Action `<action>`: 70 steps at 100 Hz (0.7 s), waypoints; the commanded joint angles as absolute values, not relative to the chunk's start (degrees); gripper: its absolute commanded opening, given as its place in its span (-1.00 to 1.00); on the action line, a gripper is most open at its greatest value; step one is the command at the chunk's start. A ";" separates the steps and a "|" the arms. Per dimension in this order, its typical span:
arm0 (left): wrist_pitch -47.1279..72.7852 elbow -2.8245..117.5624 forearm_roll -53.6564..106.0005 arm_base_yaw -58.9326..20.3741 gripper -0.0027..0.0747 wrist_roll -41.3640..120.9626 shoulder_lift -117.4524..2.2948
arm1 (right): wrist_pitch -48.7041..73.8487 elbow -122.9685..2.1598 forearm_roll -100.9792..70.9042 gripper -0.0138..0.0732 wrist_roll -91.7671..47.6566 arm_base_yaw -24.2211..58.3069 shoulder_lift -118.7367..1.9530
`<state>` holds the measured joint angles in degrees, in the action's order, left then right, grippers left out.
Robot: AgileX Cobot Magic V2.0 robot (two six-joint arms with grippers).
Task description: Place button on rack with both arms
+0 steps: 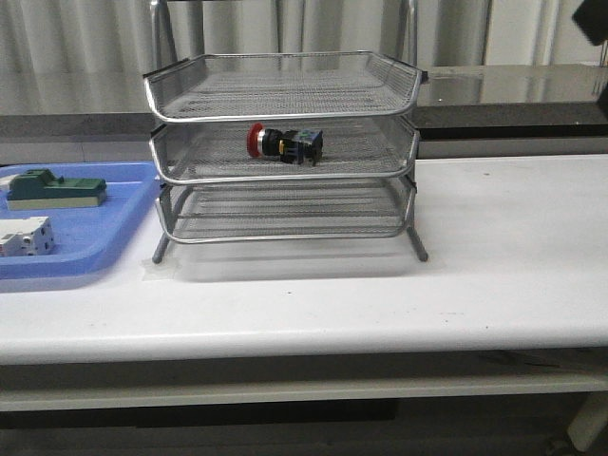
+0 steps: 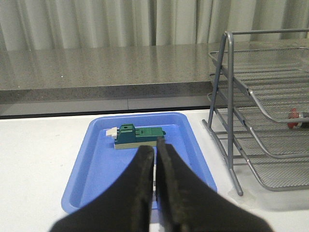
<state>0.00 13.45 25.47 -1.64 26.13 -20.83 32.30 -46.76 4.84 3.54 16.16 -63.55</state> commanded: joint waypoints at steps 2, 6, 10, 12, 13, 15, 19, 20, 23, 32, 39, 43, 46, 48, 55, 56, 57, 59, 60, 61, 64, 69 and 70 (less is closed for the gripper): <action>-4.01 15.08 26.01 -1.52 -0.92 25.64 -21.27 | 28.65 -45.02 7.11 -0.82 5.09 15.16 -56.90; -4.01 15.08 26.01 -1.52 -0.92 25.64 -21.27 | 28.65 -43.92 8.05 -0.82 5.95 15.03 -54.31; -4.01 15.08 26.01 -1.52 -0.92 25.64 -21.27 | 28.65 -42.45 9.09 -0.82 7.08 14.72 -51.67; -4.01 15.08 26.01 -1.52 -0.92 25.64 -21.27 | 28.65 -41.84 9.61 -0.82 7.81 14.62 -50.36; -4.01 15.08 26.01 -1.52 -0.92 25.64 -21.27 | 28.65 -41.84 9.81 -0.82 8.04 14.65 -49.91; -4.01 15.08 26.01 -1.52 -0.92 25.64 -21.27 | 28.65 -41.24 10.36 -0.82 8.74 14.58 -48.59; -4.01 15.08 26.01 -1.52 -0.92 25.64 -21.27 | 28.65 -40.01 11.46 -0.82 10.15 14.58 -46.04; -4.01 15.08 26.01 -1.52 -0.92 25.64 -21.27 | 28.65 -39.81 11.93 -0.82 10.36 14.58 -45.58; -4.01 15.08 26.01 -1.52 -0.92 25.64 -21.27 | 28.74 -38.88 12.79 -0.82 11.47 14.58 -43.64; -4.01 15.08 26.01 -1.52 -0.92 25.64 -21.27 | 29.07 -36.58 16.34 -0.82 14.69 14.58 -37.33; -4.01 15.08 26.01 -1.52 -0.92 25.64 -21.27 | 29.53 -34.97 18.84 -0.82 16.23 14.58 -33.48; -4.01 15.08 26.01 -1.52 -0.92 25.64 -21.27 | 29.86 -34.01 20.32 -0.82 17.19 14.58 -31.13; -4.01 15.08 26.01 -1.52 -0.92 25.64 -21.27 | 30.36 -33.38 21.43 -0.82 17.74 14.58 -29.29; -4.01 15.08 26.01 -1.52 -0.92 25.64 -21.27 | 30.64 -33.02 21.79 -0.82 17.84 14.58 -28.26; -4.01 15.08 26.01 -1.52 -0.92 25.64 -21.27 | 31.75 -32.30 23.08 -0.82 17.87 14.58 -25.23; -4.01 15.08 26.01 -1.52 -0.92 25.64 -21.27 | 32.07 -32.30 23.08 -0.82 17.87 14.58 -24.97; -4.01 15.08 26.01 -1.52 -0.92 25.64 -21.27 | 32.07 -32.24 23.08 -0.82 17.87 14.58 -24.72; -4.01 15.08 26.01 -1.52 -0.92 25.64 -21.27 | 32.75 -32.24 23.08 -0.82 17.87 14.58 -24.04; -4.01 15.08 26.01 -1.52 -0.92 25.64 -21.27 | 32.93 -32.24 23.08 -0.82 17.87 14.58 -23.60; -4.01 15.08 26.01 -1.52 -0.92 25.64 -21.27 | 33.25 -32.24 23.08 -0.82 17.87 14.58 -23.40; -4.01 15.08 26.01 -1.52 -0.92 25.64 -21.27 | 33.76 -32.18 23.02 -0.82 17.87 14.58 -22.53; -4.01 15.08 26.01 -1.52 -0.92 25.64 -21.27 | 34.29 -32.18 23.02 -0.82 17.87 14.58 -21.68; -4.01 15.08 26.01 -1.52 -0.92 25.64 -21.27 | 34.30 -32.18 23.02 -0.82 17.87 14.58 -21.56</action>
